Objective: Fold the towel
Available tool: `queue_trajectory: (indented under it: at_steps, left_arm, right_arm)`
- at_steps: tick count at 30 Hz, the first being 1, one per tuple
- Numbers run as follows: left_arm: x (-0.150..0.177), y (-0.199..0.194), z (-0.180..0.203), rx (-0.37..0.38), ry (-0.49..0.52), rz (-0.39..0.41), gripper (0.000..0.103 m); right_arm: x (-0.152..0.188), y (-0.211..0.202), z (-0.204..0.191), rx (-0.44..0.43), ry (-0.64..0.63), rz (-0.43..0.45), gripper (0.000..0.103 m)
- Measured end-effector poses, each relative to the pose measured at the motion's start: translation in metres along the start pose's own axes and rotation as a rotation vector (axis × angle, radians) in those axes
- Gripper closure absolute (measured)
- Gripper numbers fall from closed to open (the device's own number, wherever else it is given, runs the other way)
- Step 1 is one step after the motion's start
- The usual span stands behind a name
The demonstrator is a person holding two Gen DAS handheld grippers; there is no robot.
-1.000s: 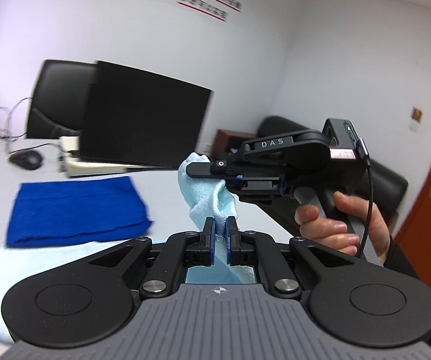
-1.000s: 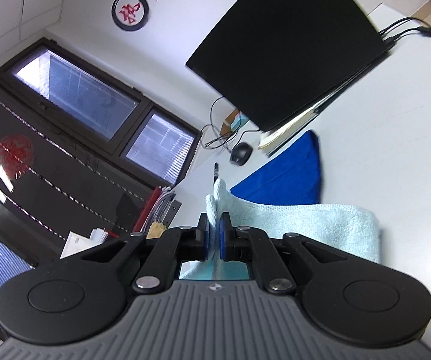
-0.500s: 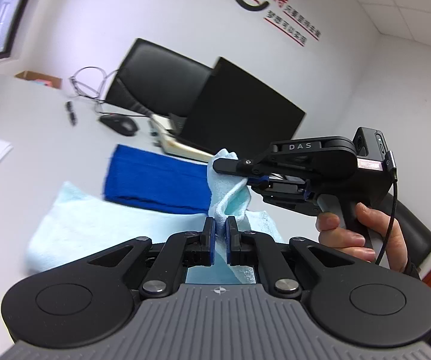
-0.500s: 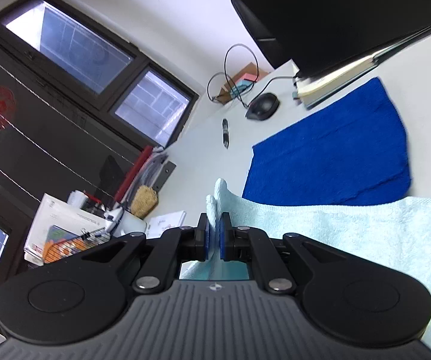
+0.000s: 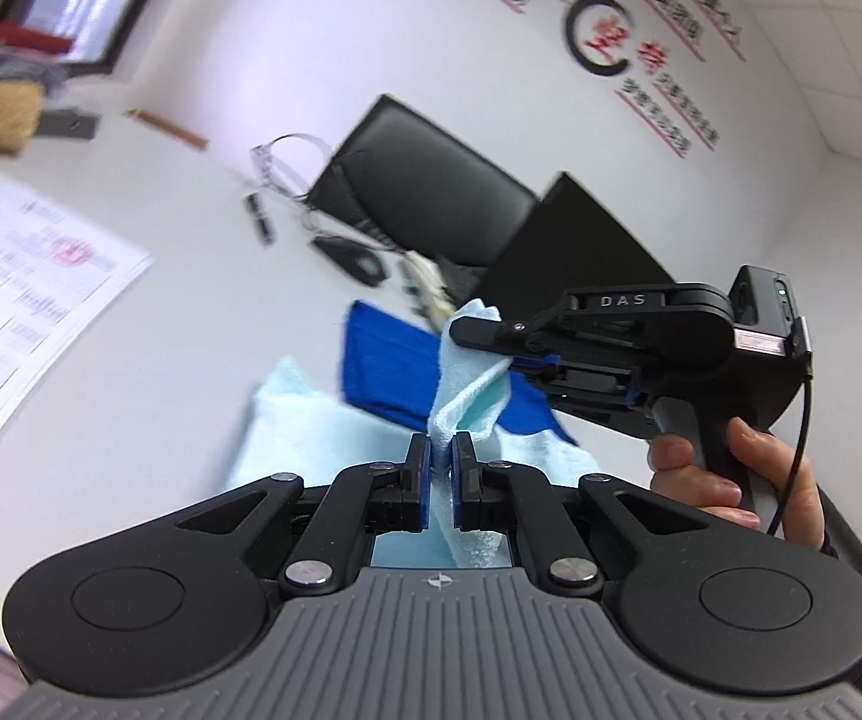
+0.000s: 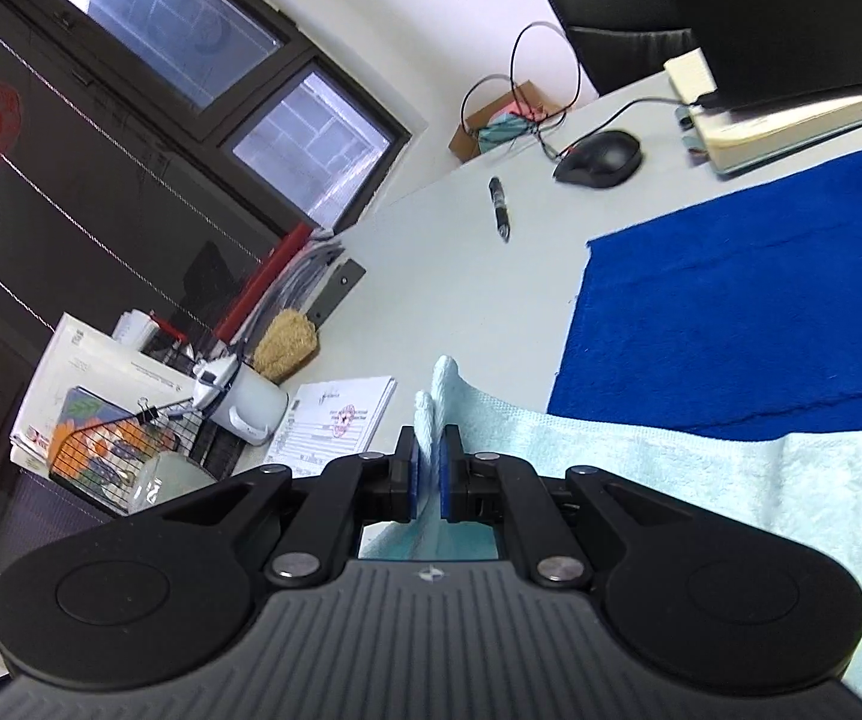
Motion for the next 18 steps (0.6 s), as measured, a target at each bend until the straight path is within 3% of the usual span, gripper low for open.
queue_trajectory:
  at_steps: [11,18]
  left_arm:
    - [0.008,-0.001,-0.039,-0.059,-0.05,-0.018,0.095]
    - [0.003,-0.007,-0.04,-0.029,-0.055,-0.009,0.095]
  right_arm:
    - [0.005,0.053,-0.014,0.062,-0.038,-0.078,0.096]
    - [0.002,0.051,-0.025,0.069,-0.061,-0.066,0.096]
Point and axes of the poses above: each gripper's, at about its wrist camera, not at the fingertips, and y roughly the way its jaws point, z to its right, x to its underside, the point moved 7 cm from there along y, roughly the way its jaws point, and after that the axes turned 8 degrees about -z, right-handed, at the moved point
